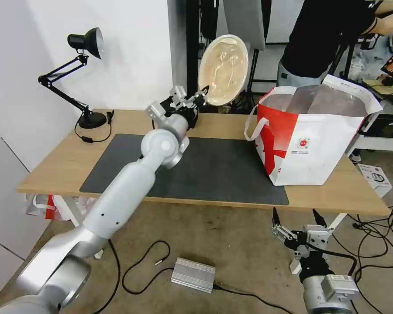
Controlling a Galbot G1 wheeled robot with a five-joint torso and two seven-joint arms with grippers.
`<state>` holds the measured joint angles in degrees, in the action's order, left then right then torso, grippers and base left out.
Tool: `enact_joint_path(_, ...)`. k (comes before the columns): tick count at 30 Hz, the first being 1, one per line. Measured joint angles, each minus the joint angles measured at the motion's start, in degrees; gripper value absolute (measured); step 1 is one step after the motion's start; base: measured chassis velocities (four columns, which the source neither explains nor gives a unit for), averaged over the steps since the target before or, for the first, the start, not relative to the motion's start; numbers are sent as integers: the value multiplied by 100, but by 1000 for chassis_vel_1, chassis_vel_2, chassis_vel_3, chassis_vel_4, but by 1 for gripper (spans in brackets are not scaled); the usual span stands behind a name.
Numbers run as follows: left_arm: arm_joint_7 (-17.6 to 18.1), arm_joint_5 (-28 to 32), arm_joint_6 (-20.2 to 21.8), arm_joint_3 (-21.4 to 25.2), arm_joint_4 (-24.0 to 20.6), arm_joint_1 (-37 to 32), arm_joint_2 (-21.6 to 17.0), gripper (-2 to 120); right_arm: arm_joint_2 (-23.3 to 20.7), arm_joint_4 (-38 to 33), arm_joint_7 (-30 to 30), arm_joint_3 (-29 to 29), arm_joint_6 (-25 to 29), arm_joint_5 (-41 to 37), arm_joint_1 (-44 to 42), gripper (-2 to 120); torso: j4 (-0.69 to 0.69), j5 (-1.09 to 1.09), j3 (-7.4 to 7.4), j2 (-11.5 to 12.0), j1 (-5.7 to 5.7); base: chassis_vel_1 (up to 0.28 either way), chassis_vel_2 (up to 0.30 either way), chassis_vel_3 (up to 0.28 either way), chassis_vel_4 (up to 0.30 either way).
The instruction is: Pick up the trash from the table and place it into the takeout bag.
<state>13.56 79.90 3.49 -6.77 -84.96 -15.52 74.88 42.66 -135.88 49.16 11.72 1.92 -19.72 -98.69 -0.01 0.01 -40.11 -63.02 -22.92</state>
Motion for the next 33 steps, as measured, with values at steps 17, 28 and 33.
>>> enact_joint_path(17, -31, 20, -16, -283, 411, 382, 267, 0, 0, 0, 0, 0, 0, 0, 0, 100, 1, -1, 0, 0, 0, 0, 0, 0, 0)
enact_joint_path(28, -111, 5, -20, -444, 675, 516, 577, 0, 0, 0, 0, 0, 0, 0, 0, 100, 1, -1, 0, 0, 0, 0, 0, 0, 0)
enact_joint_path(33, -138, -12, -28, -560, 849, 612, 768, 0, 0, 0, 0, 0, 0, 0, 0, 100, 0, 0, 0, 0, 0, 0, 0, 0, 0)
